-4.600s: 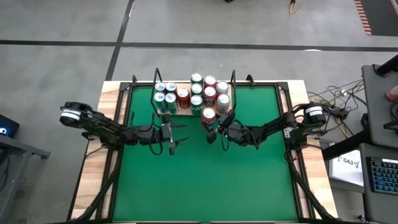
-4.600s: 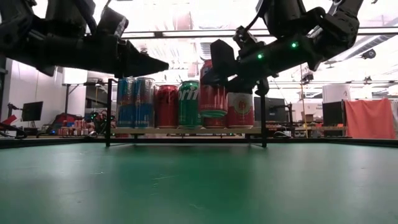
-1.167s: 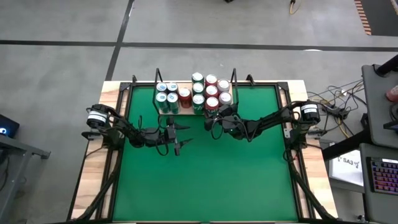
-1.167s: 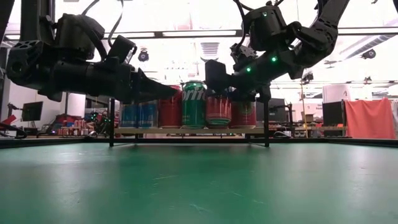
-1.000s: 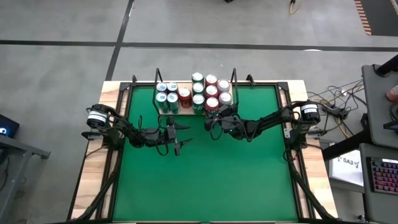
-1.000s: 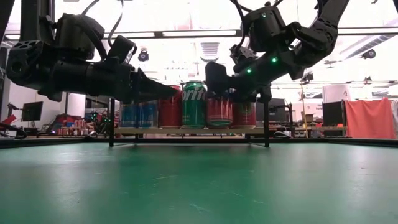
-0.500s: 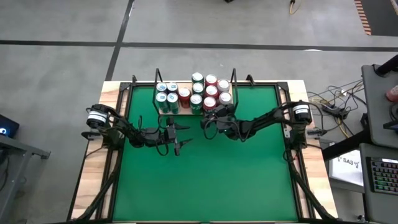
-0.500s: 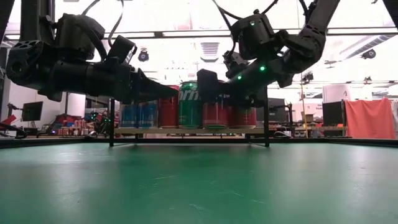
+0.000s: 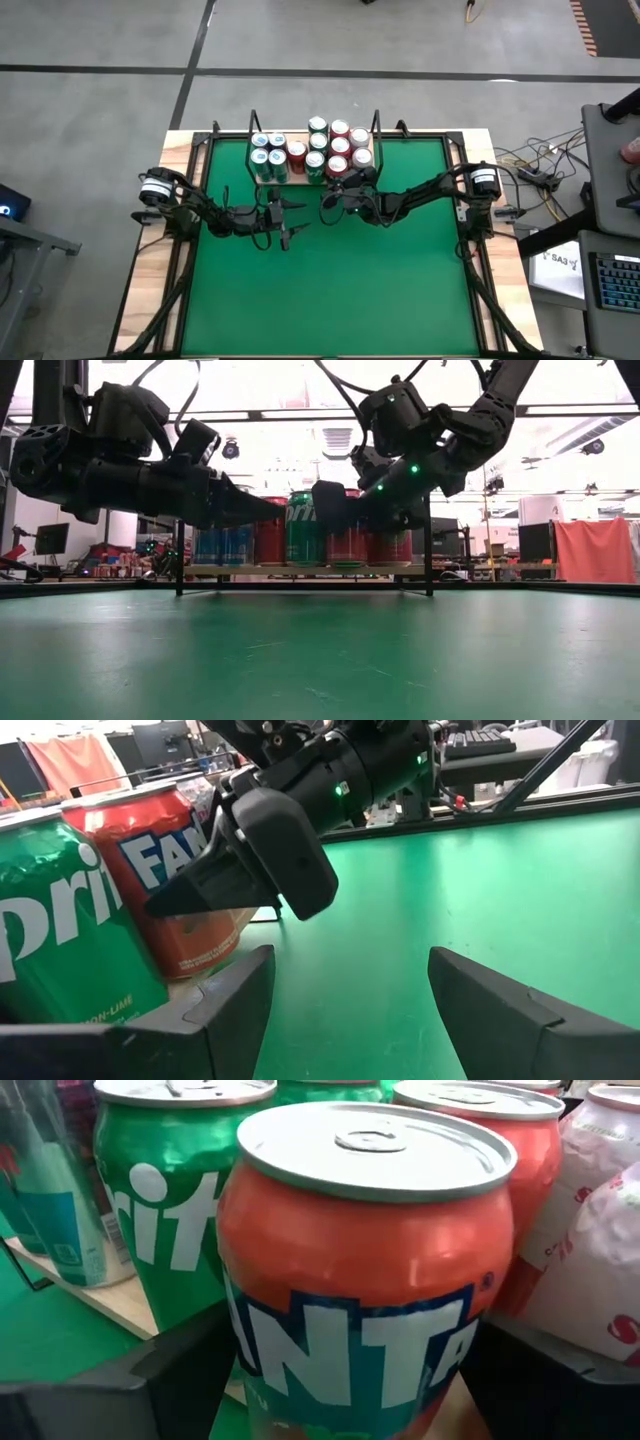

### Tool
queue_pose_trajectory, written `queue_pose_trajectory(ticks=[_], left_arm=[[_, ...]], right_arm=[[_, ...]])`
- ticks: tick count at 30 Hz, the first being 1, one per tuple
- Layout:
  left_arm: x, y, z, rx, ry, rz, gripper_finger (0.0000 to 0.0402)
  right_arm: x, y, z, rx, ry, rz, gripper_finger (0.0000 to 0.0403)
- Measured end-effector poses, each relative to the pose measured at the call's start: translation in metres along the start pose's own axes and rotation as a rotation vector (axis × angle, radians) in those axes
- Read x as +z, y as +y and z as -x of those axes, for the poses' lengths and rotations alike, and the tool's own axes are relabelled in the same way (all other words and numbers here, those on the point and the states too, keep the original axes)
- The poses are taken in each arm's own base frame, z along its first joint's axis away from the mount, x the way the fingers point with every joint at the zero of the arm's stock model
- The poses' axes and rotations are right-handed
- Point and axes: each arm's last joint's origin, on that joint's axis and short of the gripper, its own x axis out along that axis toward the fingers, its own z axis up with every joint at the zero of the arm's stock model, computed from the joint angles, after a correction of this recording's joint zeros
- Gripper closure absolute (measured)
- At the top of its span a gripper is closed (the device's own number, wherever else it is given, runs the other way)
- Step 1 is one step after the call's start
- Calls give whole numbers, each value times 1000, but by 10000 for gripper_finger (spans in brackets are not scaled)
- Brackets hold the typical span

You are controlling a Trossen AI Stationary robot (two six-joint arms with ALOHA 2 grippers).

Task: Pick and place cans onto a shelf
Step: Put the orange soda can on the shelf aligned with the other orange soda can

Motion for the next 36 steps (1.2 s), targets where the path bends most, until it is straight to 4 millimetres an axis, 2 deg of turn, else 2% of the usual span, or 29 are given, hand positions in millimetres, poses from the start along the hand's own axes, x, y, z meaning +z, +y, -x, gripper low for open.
queue_pose_trajectory(ticks=[12, 20, 30, 36], left_arm=[[-2, 0, 0, -2, 16, 11, 153], [-2, 0, 0, 0, 15, 19, 153], [-1, 1, 0, 2, 8, 25, 153], [1, 1, 0, 5, -10, 38, 153]], right_arm=[[1, 0, 0, 5, -3, -4, 49], [14, -1, 5, 12, -29, -9, 48], [40, -6, 15, 25, -76, -25, 48], [65, -9, 29, 99, -114, -12, 49]])
